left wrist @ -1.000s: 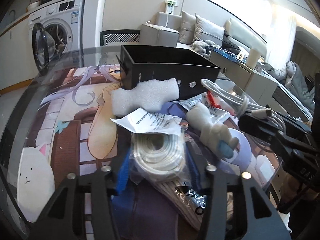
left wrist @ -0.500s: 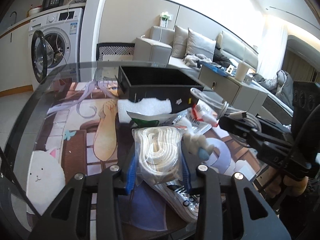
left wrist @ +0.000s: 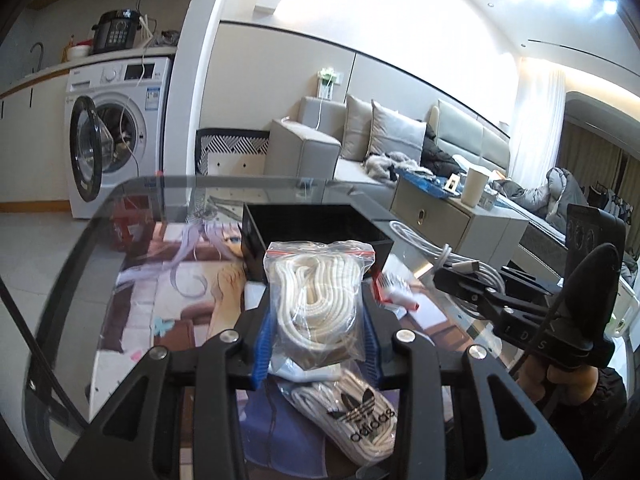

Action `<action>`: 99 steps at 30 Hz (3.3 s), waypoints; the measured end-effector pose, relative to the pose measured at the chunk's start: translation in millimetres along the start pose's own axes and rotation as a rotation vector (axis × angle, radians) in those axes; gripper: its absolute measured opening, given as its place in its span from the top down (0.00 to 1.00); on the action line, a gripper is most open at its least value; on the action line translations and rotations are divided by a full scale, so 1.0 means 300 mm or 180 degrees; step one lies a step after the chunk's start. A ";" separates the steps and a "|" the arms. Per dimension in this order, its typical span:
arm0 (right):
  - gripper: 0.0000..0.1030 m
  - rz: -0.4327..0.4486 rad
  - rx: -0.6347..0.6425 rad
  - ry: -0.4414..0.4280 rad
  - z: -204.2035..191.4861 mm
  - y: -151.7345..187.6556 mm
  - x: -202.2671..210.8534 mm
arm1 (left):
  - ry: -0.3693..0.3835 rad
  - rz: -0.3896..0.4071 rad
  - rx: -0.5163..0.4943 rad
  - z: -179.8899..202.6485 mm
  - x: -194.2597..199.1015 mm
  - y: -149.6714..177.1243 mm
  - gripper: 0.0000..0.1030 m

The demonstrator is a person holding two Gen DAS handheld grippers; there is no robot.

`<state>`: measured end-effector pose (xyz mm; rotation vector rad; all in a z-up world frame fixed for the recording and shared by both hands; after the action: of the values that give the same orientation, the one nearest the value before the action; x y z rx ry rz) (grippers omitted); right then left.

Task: Organize soft objects
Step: 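Carry the cable with the right gripper while the left gripper carries the rope bag over the black box, then open the right gripper over the box while the left gripper releases the rope bag inside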

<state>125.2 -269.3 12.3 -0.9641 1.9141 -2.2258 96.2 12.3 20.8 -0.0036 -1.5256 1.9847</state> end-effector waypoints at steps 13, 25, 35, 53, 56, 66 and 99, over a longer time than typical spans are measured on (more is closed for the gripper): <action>0.77 0.0225 -0.0080 0.0176 0.148 -0.167 0.053 | -0.0053 0.0191 -0.0142 -0.017 -0.014 -0.139 0.65; 0.77 0.0083 0.0011 0.0096 0.141 -0.203 -0.031 | -0.0134 0.0212 -0.0089 -0.079 -0.116 -0.217 0.65; 0.77 -0.0140 0.0077 -0.0032 0.108 -0.213 -0.179 | -0.0213 0.0224 -0.0109 -0.109 -0.213 -0.270 0.65; 0.77 -0.0708 0.0211 -0.0066 0.083 -0.178 -0.483 | -0.0386 -0.0018 0.0148 -0.212 -0.410 -0.236 0.65; 0.77 -0.0768 0.0255 -0.0077 0.076 -0.166 -0.521 | -0.0406 -0.0077 0.0159 -0.226 -0.438 -0.221 0.65; 0.77 -0.1004 0.0428 -0.0080 0.087 -0.123 -0.654 | -0.0426 -0.0276 0.0141 -0.239 -0.520 -0.175 0.65; 0.68 -0.1105 0.0497 -0.0053 0.081 -0.086 -0.648 | -0.0351 -0.0570 0.0043 -0.220 -0.562 -0.116 0.64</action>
<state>302.3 -202.2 -44.4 -1.3717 1.6384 -2.4897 272.2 -5.6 -31.6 0.2435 -1.5246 1.8792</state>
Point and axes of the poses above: each gripper's, at about its wrist camera, not at the fingertips, and x roughly against the way its jaws point, z to its right, y to its underside, the point moved 10 cm from there along -x, roughly the way its jaws point, and after that the axes turned 15 degrees about y, right-handed, at the moved point
